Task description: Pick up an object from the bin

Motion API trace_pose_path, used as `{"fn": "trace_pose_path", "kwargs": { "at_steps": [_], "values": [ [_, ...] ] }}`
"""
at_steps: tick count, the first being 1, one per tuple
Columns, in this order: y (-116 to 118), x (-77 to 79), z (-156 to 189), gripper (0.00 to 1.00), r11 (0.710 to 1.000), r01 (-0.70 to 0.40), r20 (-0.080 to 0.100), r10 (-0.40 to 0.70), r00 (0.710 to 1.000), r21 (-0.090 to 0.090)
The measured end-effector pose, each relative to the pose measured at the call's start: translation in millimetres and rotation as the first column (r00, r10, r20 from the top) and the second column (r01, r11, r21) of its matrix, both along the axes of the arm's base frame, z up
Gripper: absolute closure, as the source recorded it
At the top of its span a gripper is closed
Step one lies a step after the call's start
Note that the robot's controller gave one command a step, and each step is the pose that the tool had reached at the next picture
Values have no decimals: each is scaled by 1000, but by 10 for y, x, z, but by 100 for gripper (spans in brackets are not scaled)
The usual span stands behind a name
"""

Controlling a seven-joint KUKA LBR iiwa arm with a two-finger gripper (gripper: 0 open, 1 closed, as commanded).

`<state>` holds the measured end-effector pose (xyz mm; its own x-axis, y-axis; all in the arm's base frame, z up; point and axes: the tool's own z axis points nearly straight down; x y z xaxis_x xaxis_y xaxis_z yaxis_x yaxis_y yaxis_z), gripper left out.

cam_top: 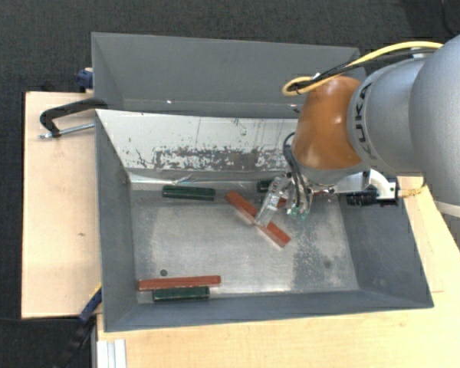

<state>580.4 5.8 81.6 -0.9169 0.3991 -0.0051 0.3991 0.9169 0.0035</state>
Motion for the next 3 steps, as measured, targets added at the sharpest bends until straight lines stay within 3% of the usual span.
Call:
{"fn": "trace_pose_path", "kwargs": {
  "at_steps": [1,2,3],
  "values": [
    [1,-12,-15,0,1000,0,-4,0,1000,0],
    [-2,-14,-18,100,1000,0,-4,0,1000,-1],
    [-2,-14,-18,100,1000,0,-4,0,1000,-1]
  ]
}}
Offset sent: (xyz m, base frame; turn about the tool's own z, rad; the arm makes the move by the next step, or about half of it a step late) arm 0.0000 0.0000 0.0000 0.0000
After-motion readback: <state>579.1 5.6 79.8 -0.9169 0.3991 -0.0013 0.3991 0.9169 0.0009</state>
